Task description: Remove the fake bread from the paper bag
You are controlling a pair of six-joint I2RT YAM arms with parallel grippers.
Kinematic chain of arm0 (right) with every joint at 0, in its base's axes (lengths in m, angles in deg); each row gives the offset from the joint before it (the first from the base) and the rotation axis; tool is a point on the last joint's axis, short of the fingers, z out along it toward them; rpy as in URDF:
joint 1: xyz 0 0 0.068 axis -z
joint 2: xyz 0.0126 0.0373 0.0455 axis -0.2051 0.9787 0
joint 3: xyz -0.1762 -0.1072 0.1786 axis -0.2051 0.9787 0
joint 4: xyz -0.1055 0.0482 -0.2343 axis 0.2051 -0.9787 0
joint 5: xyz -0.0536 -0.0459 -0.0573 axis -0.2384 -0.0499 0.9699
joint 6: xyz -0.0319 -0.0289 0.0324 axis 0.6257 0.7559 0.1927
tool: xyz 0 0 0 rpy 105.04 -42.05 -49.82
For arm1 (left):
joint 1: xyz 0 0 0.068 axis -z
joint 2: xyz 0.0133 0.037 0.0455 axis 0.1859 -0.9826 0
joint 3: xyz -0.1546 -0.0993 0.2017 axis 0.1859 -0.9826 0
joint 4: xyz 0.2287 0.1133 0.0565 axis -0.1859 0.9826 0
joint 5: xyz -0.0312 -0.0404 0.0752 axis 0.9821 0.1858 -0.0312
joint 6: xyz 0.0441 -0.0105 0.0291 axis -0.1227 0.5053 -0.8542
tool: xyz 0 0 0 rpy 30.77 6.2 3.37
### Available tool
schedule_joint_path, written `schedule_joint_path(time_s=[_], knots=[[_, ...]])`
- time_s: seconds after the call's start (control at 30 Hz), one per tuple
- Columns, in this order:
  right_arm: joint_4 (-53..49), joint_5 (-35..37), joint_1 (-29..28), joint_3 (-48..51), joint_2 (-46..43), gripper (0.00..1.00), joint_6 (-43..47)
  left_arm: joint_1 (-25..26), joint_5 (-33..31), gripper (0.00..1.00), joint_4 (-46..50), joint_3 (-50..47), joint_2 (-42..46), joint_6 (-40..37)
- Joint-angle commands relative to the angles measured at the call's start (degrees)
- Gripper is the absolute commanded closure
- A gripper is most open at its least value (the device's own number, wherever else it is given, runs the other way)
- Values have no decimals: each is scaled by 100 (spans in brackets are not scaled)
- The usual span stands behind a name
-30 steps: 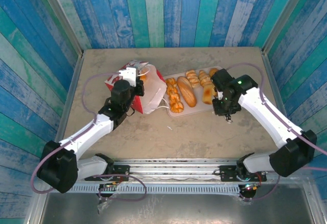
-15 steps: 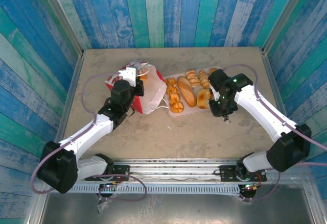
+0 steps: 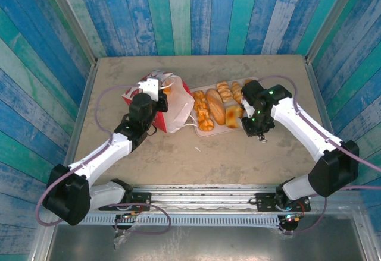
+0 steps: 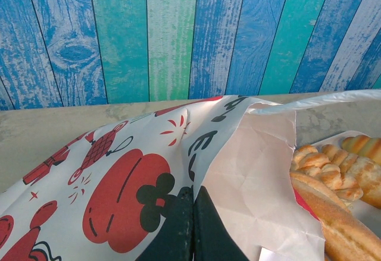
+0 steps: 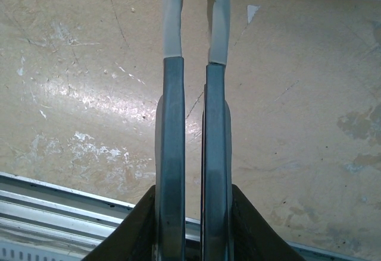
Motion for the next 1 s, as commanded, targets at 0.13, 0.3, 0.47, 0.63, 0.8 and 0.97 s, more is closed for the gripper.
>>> schedule_joint_path(time_s=[0.13, 0.3, 0.47, 0.63, 0.8, 0.97], knots=[[73, 106, 104, -69, 219, 56, -31, 11, 36, 98, -129, 51, 255, 36], [71, 281, 212, -208, 318, 46, -150, 13, 64, 98, -111, 76, 258, 40], [114, 297, 430, -326, 286, 47, -207, 16, 71, 98, -111, 84, 248, 31], [280, 49, 673, -330, 67, 46, -233, 11, 89, 98, -110, 90, 221, 28], [413, -91, 972, -261, -158, 45, -327, 9, 115, 99, -111, 101, 212, 31], [563, -142, 1290, -76, -236, 60, -403, 11, 139, 99, -111, 112, 214, 32]])
